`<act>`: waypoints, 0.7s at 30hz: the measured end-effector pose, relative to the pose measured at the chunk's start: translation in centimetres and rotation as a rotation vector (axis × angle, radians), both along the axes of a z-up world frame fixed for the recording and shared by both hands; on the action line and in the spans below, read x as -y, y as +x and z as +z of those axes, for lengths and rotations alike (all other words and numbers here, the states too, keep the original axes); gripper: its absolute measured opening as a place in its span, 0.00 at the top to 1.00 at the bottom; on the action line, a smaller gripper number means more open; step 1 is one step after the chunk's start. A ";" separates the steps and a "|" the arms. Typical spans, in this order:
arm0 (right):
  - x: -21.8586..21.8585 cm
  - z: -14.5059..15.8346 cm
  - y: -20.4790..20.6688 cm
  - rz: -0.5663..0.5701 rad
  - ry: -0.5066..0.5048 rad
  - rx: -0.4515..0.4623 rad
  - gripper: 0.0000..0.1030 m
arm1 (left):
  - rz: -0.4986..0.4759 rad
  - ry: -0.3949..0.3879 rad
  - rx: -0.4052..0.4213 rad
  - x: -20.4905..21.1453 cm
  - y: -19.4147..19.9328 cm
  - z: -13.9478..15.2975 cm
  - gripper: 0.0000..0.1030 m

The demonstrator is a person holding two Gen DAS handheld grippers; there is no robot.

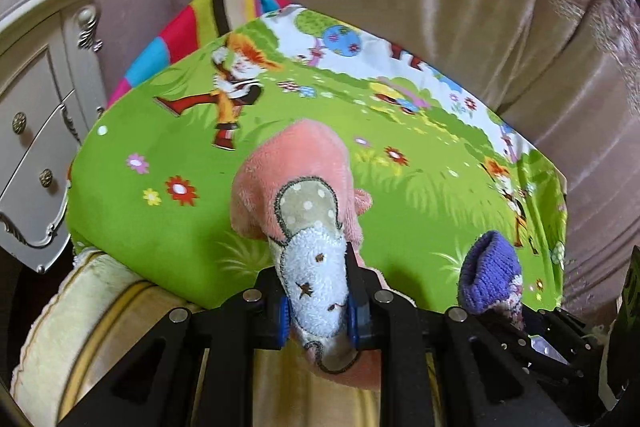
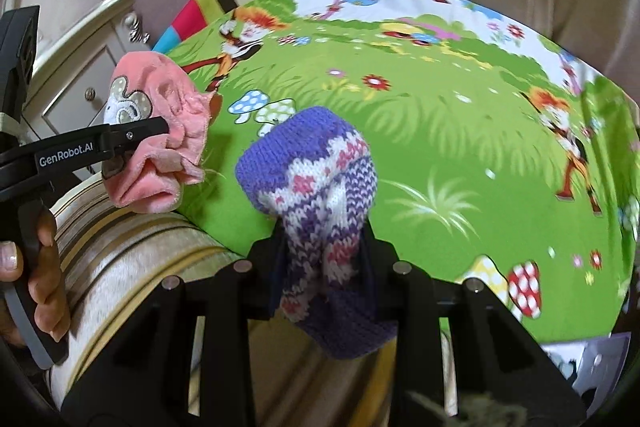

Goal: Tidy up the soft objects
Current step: 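Carry the pink towel and purple mitten into the white box and open both tools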

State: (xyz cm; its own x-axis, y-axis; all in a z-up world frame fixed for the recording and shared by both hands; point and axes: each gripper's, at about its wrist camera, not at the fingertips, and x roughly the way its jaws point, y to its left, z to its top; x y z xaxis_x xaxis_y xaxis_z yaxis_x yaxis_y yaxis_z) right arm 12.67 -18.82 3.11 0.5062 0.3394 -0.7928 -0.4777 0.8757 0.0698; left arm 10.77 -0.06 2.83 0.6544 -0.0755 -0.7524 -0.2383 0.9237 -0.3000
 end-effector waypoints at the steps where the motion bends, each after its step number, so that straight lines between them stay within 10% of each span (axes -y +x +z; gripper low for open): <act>1: 0.7 0.2 -0.3 -0.012 0.007 0.003 0.66 | -0.011 0.003 0.002 0.6 -0.1 0.2 0.79; 21: 17.8 2.8 -5.2 -0.333 0.089 0.076 0.66 | -0.334 0.068 0.037 16.6 -1.0 2.7 0.79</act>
